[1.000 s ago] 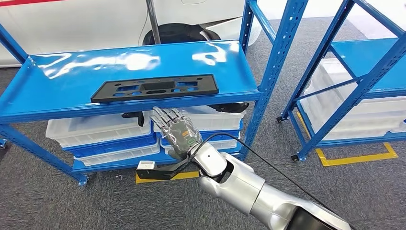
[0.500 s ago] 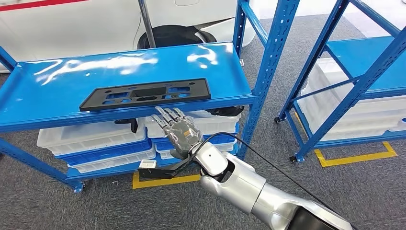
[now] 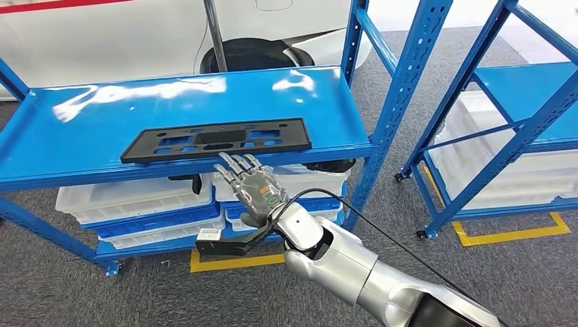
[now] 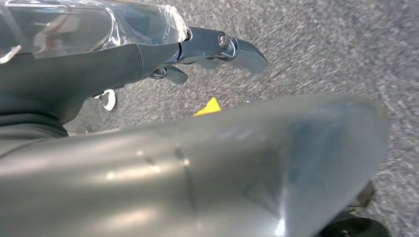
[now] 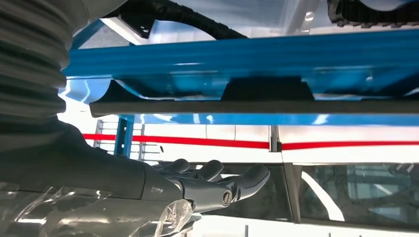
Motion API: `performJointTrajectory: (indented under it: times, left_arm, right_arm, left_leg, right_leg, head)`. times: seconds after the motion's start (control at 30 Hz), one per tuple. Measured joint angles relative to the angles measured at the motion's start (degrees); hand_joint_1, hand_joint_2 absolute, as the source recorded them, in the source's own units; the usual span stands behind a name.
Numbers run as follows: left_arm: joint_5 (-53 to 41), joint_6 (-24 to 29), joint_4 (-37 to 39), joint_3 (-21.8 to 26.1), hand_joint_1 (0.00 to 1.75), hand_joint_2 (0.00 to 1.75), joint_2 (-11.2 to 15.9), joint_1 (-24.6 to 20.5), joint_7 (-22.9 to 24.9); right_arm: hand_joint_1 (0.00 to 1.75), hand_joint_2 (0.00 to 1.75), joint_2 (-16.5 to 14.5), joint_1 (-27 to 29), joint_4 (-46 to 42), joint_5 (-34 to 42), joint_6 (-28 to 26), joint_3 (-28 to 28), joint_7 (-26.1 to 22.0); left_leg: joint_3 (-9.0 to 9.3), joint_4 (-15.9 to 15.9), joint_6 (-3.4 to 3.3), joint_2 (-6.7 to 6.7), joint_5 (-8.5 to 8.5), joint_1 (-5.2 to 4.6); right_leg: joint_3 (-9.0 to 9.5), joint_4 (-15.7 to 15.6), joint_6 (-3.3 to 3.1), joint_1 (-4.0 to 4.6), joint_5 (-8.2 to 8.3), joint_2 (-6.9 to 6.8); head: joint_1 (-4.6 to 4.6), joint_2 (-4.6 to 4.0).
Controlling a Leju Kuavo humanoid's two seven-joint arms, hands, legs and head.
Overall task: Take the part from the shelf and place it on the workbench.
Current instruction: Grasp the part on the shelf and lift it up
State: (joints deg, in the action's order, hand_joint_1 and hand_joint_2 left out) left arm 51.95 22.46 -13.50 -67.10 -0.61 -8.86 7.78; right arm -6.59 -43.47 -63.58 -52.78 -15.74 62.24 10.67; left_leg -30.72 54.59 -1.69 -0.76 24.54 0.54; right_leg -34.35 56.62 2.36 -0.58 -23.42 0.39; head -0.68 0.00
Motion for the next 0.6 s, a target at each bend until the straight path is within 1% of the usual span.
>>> performJointTrajectory:
  times: [0.03, 0.1, 0.13, 0.17, 0.2, 0.27, 0.3, 0.33, 0.37, 0.4, 0.43, 0.47, 0.5, 0.53, 0.57, 0.6]
  left_arm:
    - [0.0, 0.0, 0.0, 0.0, 0.00, 0.00, 0.0, 0.0, 0.0]
    - [0.0, 0.0, 0.0, 0.0, 0.00, 0.00, 0.0, 0.0, 0.0]
    - [0.0, 0.0, 0.0, 0.0, 0.00, 0.00, 0.0, -0.1, 0.0]
    - [0.0, 0.0, 0.0, 0.0, 0.00, 0.00, 0.0, -0.1, 0.0]
    - [0.0, 0.0, 0.0, 0.0, 0.00, 0.00, 0.0, -0.1, 0.0]
    - [0.0, 0.0, 0.0, 0.0, 0.00, 0.00, 0.0, -0.1, 0.0]
    - [0.0, 0.0, 0.0, 0.0, 0.00, 0.00, 0.0, 0.0, 0.0]
    - [0.0, 0.0, 0.0, 0.0, 0.00, 0.00, 0.0, 0.0, 0.0]
    - [0.0, 0.0, 0.0, 0.0, 0.00, 0.00, 0.0, 0.0, 0.0]
    - [0.0, 0.0, 0.0, 0.0, 0.00, 0.00, 0.0, 0.0, 0.0]
    - [0.0, 0.0, 0.0, 0.0, 0.00, 0.00, 0.0, 0.0, 0.0]
    - [0.0, 0.0, 0.0, 0.0, 0.00, 0.00, 0.0, 0.0, 0.0]
    - [0.0, 0.0, 0.0, 0.0, 0.00, 0.00, 0.0, 0.0, 0.0]
    - [0.1, 0.0, 0.0, 0.0, 0.00, 0.00, 0.0, -0.1, 0.0]
    - [0.1, 0.0, 0.0, 0.0, 0.00, 0.00, 0.0, -0.1, 0.0]
    - [0.1, 0.0, 0.0, 0.0, 0.00, 0.00, 0.0, -0.1, 0.0]
  right_arm:
    - [0.00, 1.75, 0.0, 0.0, 0.0, 0.0, 0.0, 0.0, 0.0]
    - [0.00, 1.75, 0.0, 0.0, 0.0, 0.0, 0.0, 0.0, 0.0]
    - [0.00, 1.75, 0.0, -0.1, 0.0, 0.0, 0.0, 0.0, 0.0]
    - [0.00, 1.75, -0.1, -0.1, 0.0, 0.0, 0.0, 0.0, -0.1]
    - [0.00, 1.75, -0.1, -0.1, 0.0, 0.0, 0.0, 0.0, -0.1]
    - [0.00, 1.75, -0.1, 0.0, 0.0, 0.0, 0.0, 0.0, -0.1]
    - [0.00, 1.75, -0.1, 0.1, 0.0, 0.0, 0.1, 0.0, -0.1]
    - [0.00, 1.75, -0.1, 0.1, 0.0, 0.0, 0.1, 0.0, -0.1]
    - [0.00, 1.75, -0.1, 0.1, 0.0, 0.0, 0.2, 0.0, -0.1]
    - [0.00, 1.75, -0.1, 0.1, 0.0, 0.0, 0.2, 0.0, -0.1]
    - [0.00, 1.75, -0.1, 0.1, 0.0, 0.0, 0.3, 0.0, -0.1]
    - [0.00, 1.75, -0.1, 0.1, 0.0, 0.0, 0.3, 0.0, -0.1]
    - [0.00, 1.75, -0.1, 0.1, 0.0, 0.1, 0.3, 0.0, -0.1]
    - [0.00, 1.75, -0.1, 0.1, 0.0, 0.1, 0.3, 0.0, -0.1]
    - [0.00, 1.75, -0.1, 0.1, 0.0, 0.1, 0.3, 0.0, -0.1]
    - [0.00, 1.75, -0.1, 0.1, 0.0, 0.1, 0.3, 0.0, -0.1]
  left_leg:
    - [0.02, 0.0, 0.32, 0.01, 0.15, -0.07]
    - [-0.05, -0.1, 0.89, 0.08, 0.42, 0.10]
    - [-0.34, 0.6, 1.22, 0.16, 0.91, 0.21]
    - [-1.13, 2.3, 1.50, 0.22, 1.85, 0.29]
    - [-2.65, 5.4, 1.77, 0.28, 3.33, 0.38]
    - [-7.14, 13.9, 2.18, 0.32, 6.59, 0.45]
    - [-9.16, 17.2, 2.32, 0.33, 7.37, 0.50]
    - [-10.17, 18.3, 2.40, 0.34, 6.86, 0.54]
    - [-9.95, 16.9, 2.43, 0.36, 5.16, 0.61]
    - [-8.64, 13.2, 2.38, 0.38, 2.53, 0.67]
    - [-6.91, 8.6, 2.24, 0.41, -0.08, 0.69]
    - [-5.20, 4.7, 2.06, 0.43, -1.82, 0.61]
    - [-4.06, 2.0, 1.79, 0.45, -2.69, 0.49]
    - [-3.54, 0.8, 1.52, 0.45, -2.68, 0.33]
    - [-3.33, 0.6, 1.26, 0.43, -2.38, 0.18]
    - [-3.24, 0.4, 0.93, 0.42, -2.27, 0.27]
  right_leg:
    - [0.36, -0.9, -0.28, 0.15, -0.11, 0.05]
    - [0.37, -1.1, -0.93, 0.26, -0.20, 0.14]
    - [0.47, -1.2, -1.31, 0.20, -0.25, 0.15]
    - [0.61, -1.3, -1.65, 0.08, -0.28, 0.14]
    - [0.75, -1.3, -1.95, -0.05, -0.37, 0.12]
    - [0.94, -1.3, -2.40, -0.04, -0.65, 0.11]
    - [1.06, -1.3, -2.51, -0.04, -0.80, 0.13]
    - [1.29, -1.3, -2.54, -0.04, -0.99, 0.20]
    - [1.63, -1.3, -2.49, -0.06, -1.22, 0.29]
    - [2.10, -1.3, -2.36, -0.07, -1.52, 0.39]
    - [2.56, -1.3, -2.19, -0.06, -1.84, 0.46]
    - [2.88, -1.3, -1.93, 0.07, -2.17, 0.53]
    - [3.03, -1.2, -1.66, 0.21, -2.41, 0.57]
    - [3.04, -1.3, -1.41, 0.32, -2.58, 0.59]
    - [3.05, -1.3, -1.15, 0.41, -2.70, 0.60]
    - [3.09, -1.4, -0.88, 0.39, -2.88, 0.57]
  head:
    - [-0.01, 0.00]
    - [0.00, 0.00]
    - [-0.02, 0.00]
    - [-0.04, 0.00]
    - [-0.07, 0.00]
    - [-0.10, 0.00]
    - [-0.10, 0.00]
    - [-0.10, 0.00]
    - [-0.10, 0.00]
    - [-0.10, 0.00]
    - [-0.11, -0.01]
    - [-0.12, -0.01]
    - [-0.12, -0.01]
    - [-0.11, -0.01]
    - [-0.09, 0.00]
    - [-0.08, 0.00]
